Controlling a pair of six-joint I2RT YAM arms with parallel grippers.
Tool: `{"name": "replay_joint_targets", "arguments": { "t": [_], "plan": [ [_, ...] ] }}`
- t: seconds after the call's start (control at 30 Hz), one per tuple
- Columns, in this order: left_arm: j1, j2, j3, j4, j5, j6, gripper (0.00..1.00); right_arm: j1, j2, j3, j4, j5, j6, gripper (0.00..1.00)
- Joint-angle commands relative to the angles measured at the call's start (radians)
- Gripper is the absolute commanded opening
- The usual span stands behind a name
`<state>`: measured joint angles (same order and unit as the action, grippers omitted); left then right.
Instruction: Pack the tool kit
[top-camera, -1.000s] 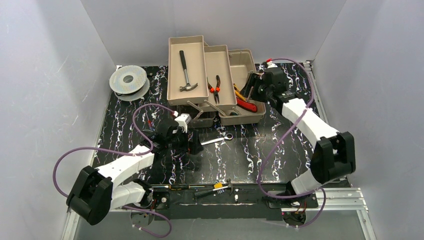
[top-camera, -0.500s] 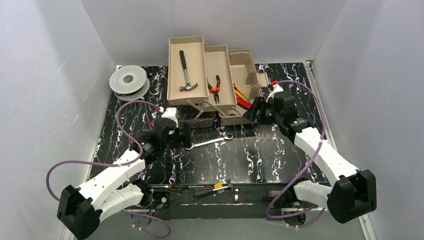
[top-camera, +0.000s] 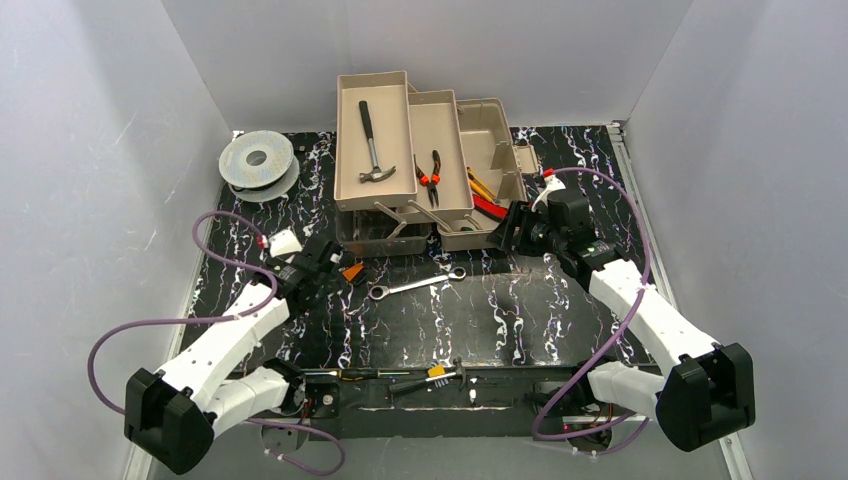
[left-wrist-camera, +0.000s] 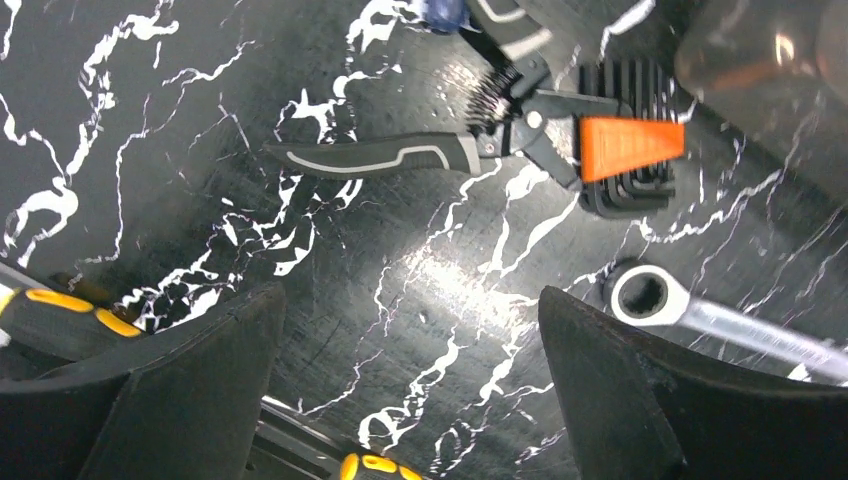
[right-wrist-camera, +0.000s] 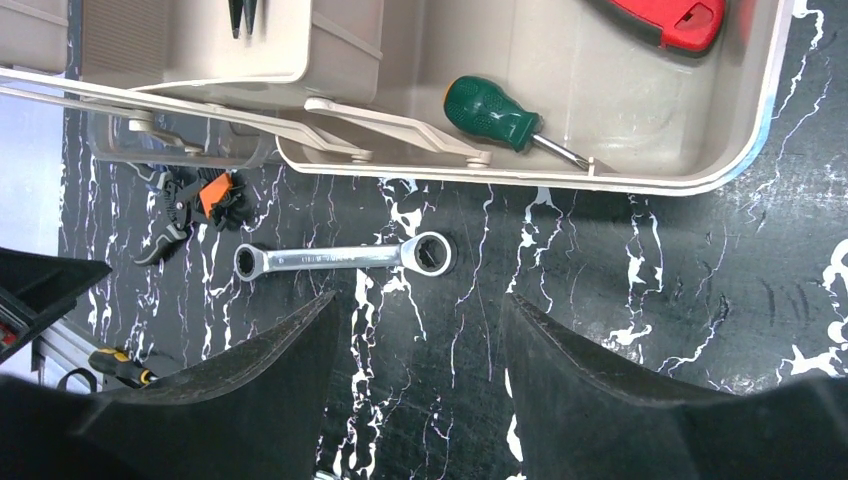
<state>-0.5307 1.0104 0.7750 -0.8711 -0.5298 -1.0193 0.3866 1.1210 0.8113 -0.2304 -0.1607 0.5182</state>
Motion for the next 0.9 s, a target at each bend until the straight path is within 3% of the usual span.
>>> {"name": "replay_joint_targets", "arguments": {
  "t": [0.0,0.13,0.33,0.53,0.87],
  "plan": [
    [0.103,-0.041,-0.004,-0.029,0.074,-0.119,0.98,0.004,-0.012,0.003,0.034,-0.017,-0.013,0.67],
    [0.128,-0.051,-0.009,0.034,0.141,-0.057,0.98,0.004,-0.022,-0.004,0.034,-0.015,-0.013,0.67],
    [0.150,-0.024,0.000,-0.049,0.103,-0.098,0.98,0.006,-0.026,-0.017,0.036,-0.016,-0.015,0.67],
    [0.211,-0.041,-0.075,0.105,0.285,-0.071,0.98,0.006,-0.019,-0.008,0.036,-0.023,-0.016,0.66],
    [0.304,0.036,-0.128,0.100,0.289,-0.202,0.98,0.006,-0.019,-0.014,0.035,-0.026,-0.017,0.64]
  ]
}}
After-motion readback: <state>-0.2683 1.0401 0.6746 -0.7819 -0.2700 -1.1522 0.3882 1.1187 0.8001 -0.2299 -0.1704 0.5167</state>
